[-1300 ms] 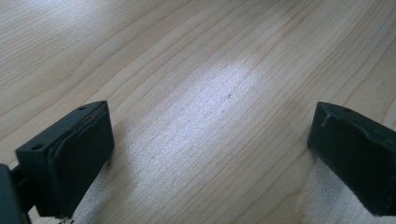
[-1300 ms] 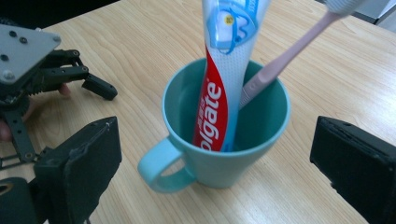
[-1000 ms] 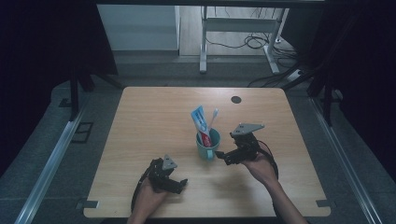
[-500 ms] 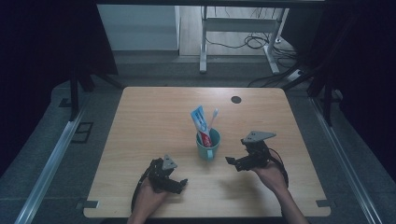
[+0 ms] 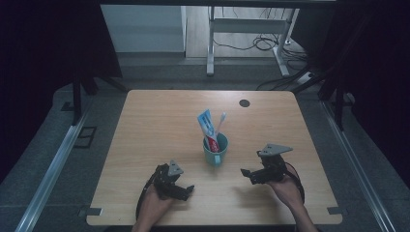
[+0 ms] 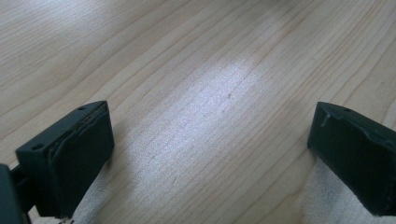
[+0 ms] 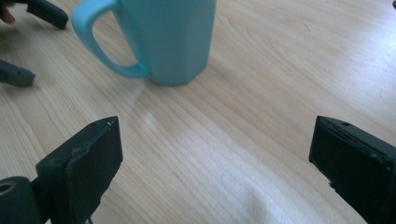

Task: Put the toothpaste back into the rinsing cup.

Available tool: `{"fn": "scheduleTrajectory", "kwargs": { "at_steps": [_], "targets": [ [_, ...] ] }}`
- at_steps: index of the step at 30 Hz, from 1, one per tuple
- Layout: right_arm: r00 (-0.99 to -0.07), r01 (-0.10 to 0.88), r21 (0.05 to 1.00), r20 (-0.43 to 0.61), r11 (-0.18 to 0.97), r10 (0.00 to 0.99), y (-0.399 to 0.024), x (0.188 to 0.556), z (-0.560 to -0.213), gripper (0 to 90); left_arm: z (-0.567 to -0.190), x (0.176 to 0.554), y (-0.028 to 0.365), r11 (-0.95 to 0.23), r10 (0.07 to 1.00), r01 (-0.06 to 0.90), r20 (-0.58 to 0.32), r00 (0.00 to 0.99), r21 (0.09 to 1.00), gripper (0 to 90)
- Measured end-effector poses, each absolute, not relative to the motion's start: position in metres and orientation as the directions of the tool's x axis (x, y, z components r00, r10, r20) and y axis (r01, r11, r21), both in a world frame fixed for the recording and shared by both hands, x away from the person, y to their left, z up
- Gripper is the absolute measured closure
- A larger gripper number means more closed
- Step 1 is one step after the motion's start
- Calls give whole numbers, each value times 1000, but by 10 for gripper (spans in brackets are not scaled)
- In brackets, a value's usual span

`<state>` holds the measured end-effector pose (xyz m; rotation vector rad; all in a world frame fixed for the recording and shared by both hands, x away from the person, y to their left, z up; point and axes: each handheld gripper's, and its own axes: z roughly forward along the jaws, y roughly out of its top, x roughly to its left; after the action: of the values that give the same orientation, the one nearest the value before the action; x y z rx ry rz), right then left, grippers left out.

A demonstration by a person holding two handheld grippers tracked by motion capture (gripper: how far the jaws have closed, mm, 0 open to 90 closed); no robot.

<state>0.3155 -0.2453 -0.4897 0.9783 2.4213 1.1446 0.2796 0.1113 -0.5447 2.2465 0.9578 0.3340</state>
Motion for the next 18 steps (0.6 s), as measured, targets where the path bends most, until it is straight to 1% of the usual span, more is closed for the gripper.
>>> {"fn": "scheduleTrajectory", "kwargs": {
  "at_steps": [8, 18],
  "targets": [
    [-716, 473, 764, 44, 439, 696, -252, 307, -505, 29, -545, 280, 111, -510, 716, 546, -24, 698, 664, 6],
    [-705, 502, 737, 46, 453, 707, -256, 300, -528, 32, -545, 279, 111, -509, 716, 547, -25, 698, 665, 6]
  ]
}}
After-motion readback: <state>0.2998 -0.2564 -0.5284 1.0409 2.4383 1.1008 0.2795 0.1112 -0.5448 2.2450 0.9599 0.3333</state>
